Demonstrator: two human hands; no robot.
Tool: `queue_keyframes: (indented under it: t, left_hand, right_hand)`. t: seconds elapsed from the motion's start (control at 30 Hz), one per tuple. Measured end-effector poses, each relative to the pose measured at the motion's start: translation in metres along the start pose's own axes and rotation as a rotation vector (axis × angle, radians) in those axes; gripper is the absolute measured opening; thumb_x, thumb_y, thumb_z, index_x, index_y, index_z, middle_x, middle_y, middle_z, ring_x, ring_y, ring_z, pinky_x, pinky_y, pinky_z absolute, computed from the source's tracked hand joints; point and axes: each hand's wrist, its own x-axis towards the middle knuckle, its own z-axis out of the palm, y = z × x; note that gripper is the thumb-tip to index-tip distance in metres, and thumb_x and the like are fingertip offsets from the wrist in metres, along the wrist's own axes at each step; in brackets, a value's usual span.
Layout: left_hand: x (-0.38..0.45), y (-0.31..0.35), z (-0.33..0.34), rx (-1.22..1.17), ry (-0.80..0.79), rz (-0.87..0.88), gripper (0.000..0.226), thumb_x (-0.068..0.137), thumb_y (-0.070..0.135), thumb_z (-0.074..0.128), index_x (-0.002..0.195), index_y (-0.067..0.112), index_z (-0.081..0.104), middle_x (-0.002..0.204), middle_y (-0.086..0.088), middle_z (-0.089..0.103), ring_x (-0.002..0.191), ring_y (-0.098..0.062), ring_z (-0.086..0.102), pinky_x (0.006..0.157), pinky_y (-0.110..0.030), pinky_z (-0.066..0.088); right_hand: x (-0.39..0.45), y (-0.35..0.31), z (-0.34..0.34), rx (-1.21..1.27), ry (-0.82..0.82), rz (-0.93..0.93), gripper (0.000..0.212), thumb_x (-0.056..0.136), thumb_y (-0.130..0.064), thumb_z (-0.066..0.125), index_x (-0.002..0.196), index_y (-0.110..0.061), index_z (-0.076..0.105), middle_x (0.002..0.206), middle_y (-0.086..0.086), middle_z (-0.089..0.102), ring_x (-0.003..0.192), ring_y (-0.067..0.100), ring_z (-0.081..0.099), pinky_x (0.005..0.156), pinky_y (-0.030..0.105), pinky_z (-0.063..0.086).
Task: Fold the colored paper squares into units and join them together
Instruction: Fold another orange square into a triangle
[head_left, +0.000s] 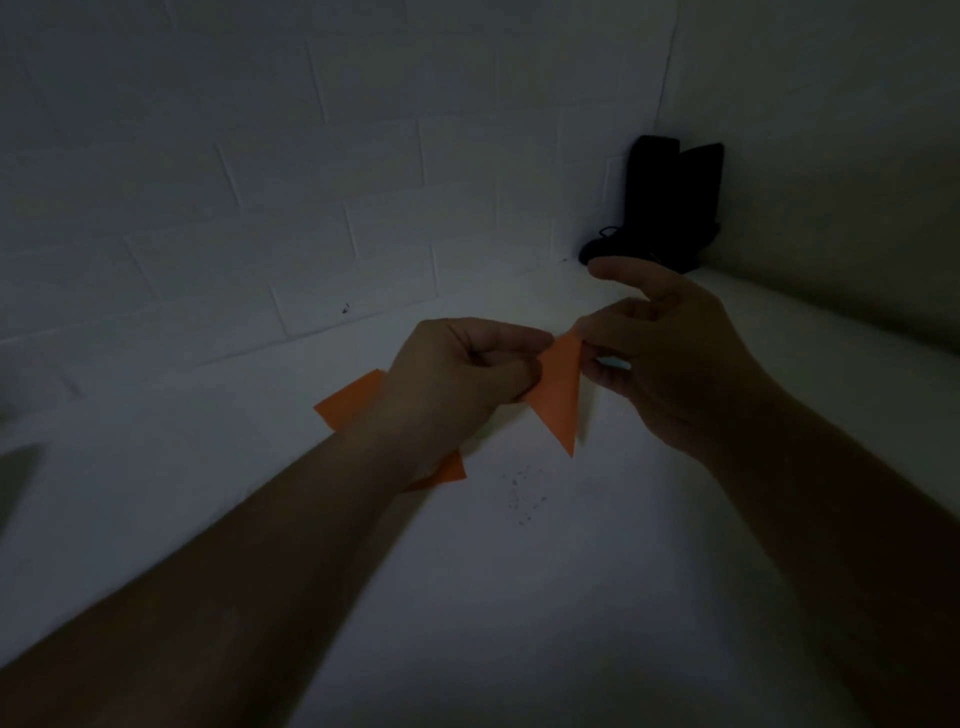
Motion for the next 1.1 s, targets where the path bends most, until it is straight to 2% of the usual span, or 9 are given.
queue_keyframes:
  t: [0.17,0.23,0.3,0.37,0.47,0.67,0.83,1.0,1.1]
  left_hand:
    - [-0.0001,0.0019,-0.0006,-0.095,-0.002,-0.03,0.025,0.091,-0.002,0.071,0.105,0.018,0.078,0.097,-0.026,0.074,0.089,-0.025,0.076,0.085,-0.029,0.061]
    - [-0.0004,0.0024,0.0006,-0.085,0.008,-0.034,0.025,0.09,-0.001,0.072,0.099,0.021,0.078,0.097,-0.03,0.072,0.085,-0.027,0.076,0.085,-0.033,0.063]
    - [-0.0002,0.0015,0.0012,-0.062,0.005,-0.031,0.024,0.089,0.0,0.073,0.093,0.023,0.08,0.096,-0.032,0.071,0.092,-0.037,0.075,0.092,-0.044,0.062]
    - [0.0001,0.0008,0.0014,-0.056,-0.01,-0.02,0.024,0.09,0.001,0.072,0.092,0.023,0.08,0.095,-0.03,0.073,0.098,-0.043,0.072,0.095,-0.051,0.06]
    - [-0.0015,0.0013,0.0029,-0.056,-0.011,0.014,0.023,0.092,0.003,0.071,0.098,0.023,0.079,0.089,-0.022,0.076,0.096,-0.042,0.072,0.094,-0.051,0.059]
    - [-0.0012,-0.0003,0.0062,-0.047,0.029,0.066,0.011,0.087,0.006,0.078,0.095,0.013,0.078,0.087,-0.01,0.079,0.085,-0.024,0.076,0.091,-0.044,0.061]
    - [-0.0011,0.0043,0.0039,-0.186,0.035,-0.016,0.014,0.089,0.005,0.075,0.103,0.004,0.077,0.092,-0.012,0.08,0.085,-0.021,0.077,0.08,-0.028,0.062]
    - [0.0001,0.0047,0.0026,-0.264,0.013,-0.085,0.021,0.09,0.005,0.073,0.11,0.0,0.075,0.1,-0.017,0.078,0.098,-0.03,0.076,0.09,-0.036,0.062]
    - [0.0,0.0056,0.002,-0.29,0.019,-0.1,0.022,0.09,0.005,0.072,0.111,-0.002,0.075,0.102,-0.017,0.078,0.099,-0.031,0.076,0.09,-0.036,0.062]
  right_hand:
    - [-0.0019,0.0026,0.0026,-0.015,-0.075,0.039,0.05,0.09,0.002,0.066,0.134,-0.018,0.054,0.082,0.008,0.073,0.079,0.017,0.075,0.066,0.028,0.06]
    - [-0.0026,0.0027,0.0019,-0.002,-0.072,0.032,0.05,0.09,0.003,0.066,0.134,-0.017,0.054,0.088,0.014,0.072,0.081,0.022,0.075,0.068,0.031,0.06]
    - [-0.0015,0.002,0.0012,-0.012,-0.054,0.044,0.055,0.088,0.005,0.067,0.133,-0.022,0.053,0.087,0.013,0.074,0.086,0.022,0.075,0.069,0.031,0.061]
    - [0.0001,0.0021,0.0014,-0.008,-0.045,0.056,0.059,0.086,0.006,0.068,0.133,-0.024,0.052,0.084,0.011,0.073,0.088,0.022,0.074,0.069,0.033,0.061]
    - [0.0009,0.0021,0.001,0.014,-0.053,0.076,0.061,0.085,0.007,0.069,0.134,-0.025,0.052,0.081,0.009,0.072,0.086,0.02,0.075,0.067,0.032,0.06]
    - [-0.0002,0.0043,0.0017,-0.024,-0.089,0.08,0.065,0.085,0.009,0.069,0.138,-0.025,0.053,0.066,0.0,0.066,0.069,0.01,0.07,0.067,0.032,0.061]
    - [0.0006,0.0048,0.0054,0.014,-0.119,0.106,0.06,0.088,0.003,0.068,0.138,-0.024,0.05,0.073,0.004,0.07,0.079,0.017,0.071,0.069,0.033,0.061]
    - [0.0,0.0051,0.0047,-0.014,-0.119,0.084,0.059,0.088,0.004,0.068,0.137,-0.021,0.048,0.074,0.005,0.072,0.078,0.017,0.073,0.074,0.036,0.062]
    - [-0.0024,0.0067,0.0047,-0.033,-0.136,0.072,0.052,0.091,0.0,0.067,0.136,-0.019,0.049,0.088,0.01,0.073,0.086,0.021,0.076,0.074,0.038,0.063]
